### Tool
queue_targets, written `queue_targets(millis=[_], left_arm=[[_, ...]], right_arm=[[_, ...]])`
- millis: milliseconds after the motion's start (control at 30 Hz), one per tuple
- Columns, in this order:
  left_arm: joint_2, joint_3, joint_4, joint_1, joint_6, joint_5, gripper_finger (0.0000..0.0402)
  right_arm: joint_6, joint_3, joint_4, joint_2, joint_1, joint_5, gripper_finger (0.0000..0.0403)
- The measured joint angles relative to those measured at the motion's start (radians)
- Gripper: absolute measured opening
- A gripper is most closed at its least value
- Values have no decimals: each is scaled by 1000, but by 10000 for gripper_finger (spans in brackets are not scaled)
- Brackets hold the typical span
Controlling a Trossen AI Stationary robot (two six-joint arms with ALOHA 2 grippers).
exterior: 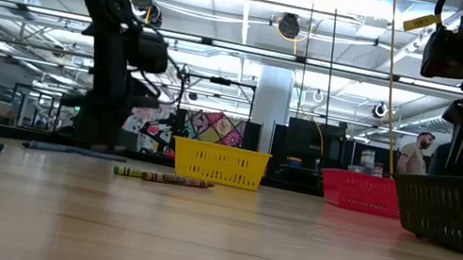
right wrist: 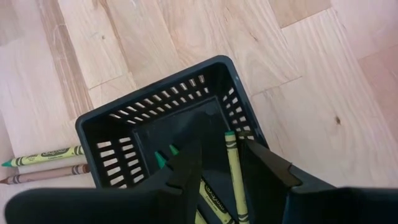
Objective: Sort crayons
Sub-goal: Put the brown crayon into the yellow bin
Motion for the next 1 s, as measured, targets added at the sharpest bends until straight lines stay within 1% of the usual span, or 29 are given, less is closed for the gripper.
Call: queue_targets(millis=[133, 400, 533, 600, 633, 733, 833, 1000], left_arm=[[-37, 0, -10, -4, 5, 27, 6], [-112, 1, -23, -22, 47, 33, 6], [-138, 1, -17, -63, 82, 64, 6], [-149, 1, -4, -94, 118, 94, 6], [-150, 1, 11, -114, 131, 108, 6], [-149, 1, 77, -173, 165, 143, 6], [-147, 2, 162, -219, 185, 149, 6], [-147, 3, 288, -257, 183, 165, 6]], right_arm=[[0, 0, 6, 0, 0, 2, 105], [-4, 0, 8, 0, 0, 3, 105], [-4, 0, 16, 0, 0, 9, 105], [-4, 0, 15, 0, 0, 40, 105], [-4, 0, 15, 0, 0, 55, 105], [-8, 0, 15, 0, -1, 57, 105], [-11, 0, 15, 0, -1, 55, 105], [-11, 0, 15, 0, -1, 55, 105]])
